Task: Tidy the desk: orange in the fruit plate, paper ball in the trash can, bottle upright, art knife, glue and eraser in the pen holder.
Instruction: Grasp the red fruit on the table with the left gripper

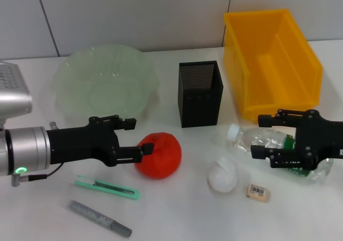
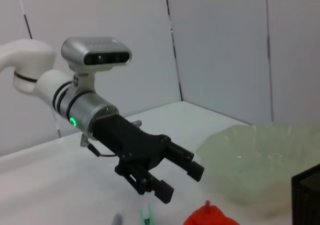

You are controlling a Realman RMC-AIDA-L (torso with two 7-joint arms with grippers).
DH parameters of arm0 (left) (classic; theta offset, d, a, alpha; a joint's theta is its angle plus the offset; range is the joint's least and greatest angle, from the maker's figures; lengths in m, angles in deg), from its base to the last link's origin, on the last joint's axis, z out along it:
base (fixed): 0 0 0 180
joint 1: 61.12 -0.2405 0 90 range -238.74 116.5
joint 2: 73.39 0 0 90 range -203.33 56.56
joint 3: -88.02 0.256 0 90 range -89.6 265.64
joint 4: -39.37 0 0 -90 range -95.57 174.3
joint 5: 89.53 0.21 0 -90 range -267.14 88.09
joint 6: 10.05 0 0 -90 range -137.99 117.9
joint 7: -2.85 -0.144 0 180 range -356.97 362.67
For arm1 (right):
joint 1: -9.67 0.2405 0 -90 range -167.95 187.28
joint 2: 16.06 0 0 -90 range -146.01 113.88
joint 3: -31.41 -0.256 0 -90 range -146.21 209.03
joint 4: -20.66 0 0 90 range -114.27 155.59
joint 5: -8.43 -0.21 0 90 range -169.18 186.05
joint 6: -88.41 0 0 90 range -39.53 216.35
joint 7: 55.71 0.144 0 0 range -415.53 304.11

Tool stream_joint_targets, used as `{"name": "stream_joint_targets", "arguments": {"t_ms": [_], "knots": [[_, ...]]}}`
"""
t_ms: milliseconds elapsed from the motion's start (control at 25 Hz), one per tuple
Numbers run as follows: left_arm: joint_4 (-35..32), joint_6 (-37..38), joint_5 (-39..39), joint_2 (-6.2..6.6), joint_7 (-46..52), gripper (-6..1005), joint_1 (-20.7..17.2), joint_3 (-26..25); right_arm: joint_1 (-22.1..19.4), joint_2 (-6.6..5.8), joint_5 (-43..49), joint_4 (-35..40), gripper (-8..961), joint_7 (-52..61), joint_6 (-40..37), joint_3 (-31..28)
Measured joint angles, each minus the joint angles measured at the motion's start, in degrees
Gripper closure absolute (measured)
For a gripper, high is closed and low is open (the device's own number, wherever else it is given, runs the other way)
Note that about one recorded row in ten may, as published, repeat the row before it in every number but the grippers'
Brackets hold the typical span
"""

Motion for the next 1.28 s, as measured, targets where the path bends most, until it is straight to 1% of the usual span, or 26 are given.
{"name": "stream_joint_targets", "arguments": {"t_ms": [360, 400, 520, 600, 640, 760, 840, 960, 1200, 1280], "knots": [[3.0, -5.6, -0.8, -0.24, -0.2, 200, 1.4, 3.2, -0.1, 0.03, 1.0, 0.1, 181, 0.1, -0.6, -1.5], [4.0, -7.8, -2.3, -0.29, -0.2, 200, 1.8, 5.0, -0.1, 0.07, 1.0, 0.2, 181, 0.2, -0.8, -1.5], [4.3, -9.6, -3.7, -0.29, -0.2, 200, 1.8, 7.3, -0.3, 0.09, 1.0, 0.2, 182, 0.3, -0.9, -1.5], [4.7, -12.2, -6.0, -0.28, -0.2, 200, 1.9, 10.6, -0.6, 0.16, 1.0, 0.2, 182, 0.3, -0.9, -1.5], [4.7, -12.2, -6.0, -0.28, -0.2, 200, 1.9, 10.6, -0.6, 0.16, 1.0, 0.2, 182, 0.3, -0.9, -1.5], [5.1, -14.5, -7.8, -0.27, 0.0, 200, 1.9, 13.6, -1.0, 0.23, 1.0, 0.1, 182, 0.3, -1.0, -1.6], [5.4, -16.0, -9.0, -0.26, 0.3, 220, 2.1, 15.0, -1.2, 0.25, 1.0, 0.0, 182, 0.3, -1.0, -1.6], [6.0, -18.1, -10.1, -0.26, 0.4, 249, 2.3, 15.4, -1.6, 0.26, 1.0, 0.0, 183, 0.3, -1.1, -1.6], [6.1, -19.1, -12.0, -0.18, 0.4, 475, 1.7, 15.3, -2.0, 0.27, 0.9, 0.0, 183, 0.3, -1.4, -1.7], [6.1, -19.1, -12.1, -0.18, 0.4, 520, 1.6, 15.5, -2.0, 0.27, 0.8, 0.1, 183, 0.3, -1.4, -1.7]]}}
